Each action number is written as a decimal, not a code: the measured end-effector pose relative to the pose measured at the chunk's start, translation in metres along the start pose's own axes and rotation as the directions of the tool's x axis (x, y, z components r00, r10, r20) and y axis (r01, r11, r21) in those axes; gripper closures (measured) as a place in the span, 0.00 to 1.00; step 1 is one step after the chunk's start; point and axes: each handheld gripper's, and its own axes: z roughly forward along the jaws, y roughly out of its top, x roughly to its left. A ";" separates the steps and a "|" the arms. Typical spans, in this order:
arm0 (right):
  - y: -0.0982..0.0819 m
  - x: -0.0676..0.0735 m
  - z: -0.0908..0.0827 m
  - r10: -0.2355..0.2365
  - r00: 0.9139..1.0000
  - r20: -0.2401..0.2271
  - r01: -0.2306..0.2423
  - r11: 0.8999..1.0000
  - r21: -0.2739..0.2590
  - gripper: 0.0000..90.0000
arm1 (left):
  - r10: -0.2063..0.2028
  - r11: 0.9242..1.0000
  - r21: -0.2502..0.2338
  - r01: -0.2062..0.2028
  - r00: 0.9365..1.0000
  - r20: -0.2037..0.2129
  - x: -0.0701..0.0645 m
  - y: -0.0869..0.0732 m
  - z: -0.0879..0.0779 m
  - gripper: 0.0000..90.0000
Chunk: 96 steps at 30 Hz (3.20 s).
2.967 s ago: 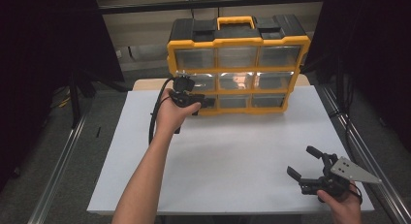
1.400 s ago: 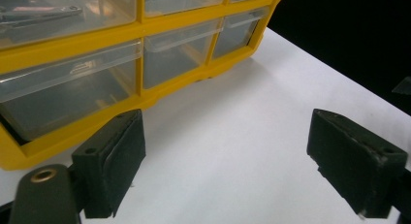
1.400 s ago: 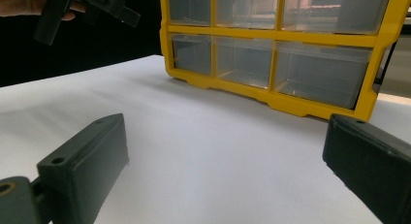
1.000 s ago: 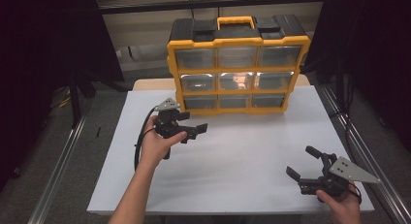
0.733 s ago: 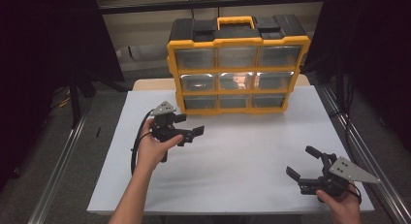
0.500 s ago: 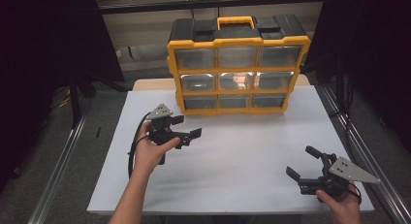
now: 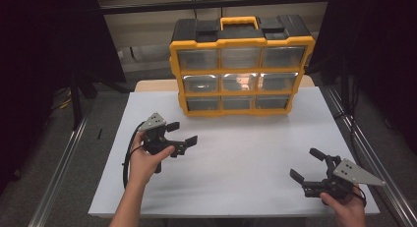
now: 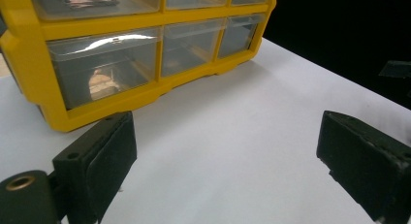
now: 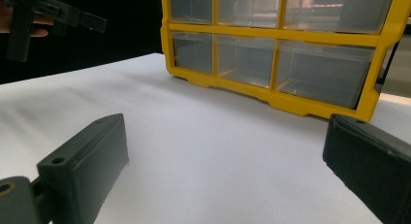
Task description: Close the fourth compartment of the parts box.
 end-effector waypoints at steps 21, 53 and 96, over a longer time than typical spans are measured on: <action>0.000 0.000 0.001 -0.002 1.000 -0.001 0.002 1.000 -0.001 0.02 | 0.029 0.998 -0.050 -0.030 0.999 -0.037 0.007 -0.027 -0.026 0.07; 0.001 0.001 0.000 -0.005 1.000 0.004 0.005 1.000 -0.001 0.02 | 0.021 0.992 -0.117 -0.040 0.988 -0.156 0.015 -0.068 -0.064 0.05; 0.001 0.000 0.001 -0.032 0.999 0.003 0.032 0.999 0.011 0.02 | -0.001 0.987 -0.159 -0.026 0.986 -0.164 0.011 -0.093 -0.086 0.04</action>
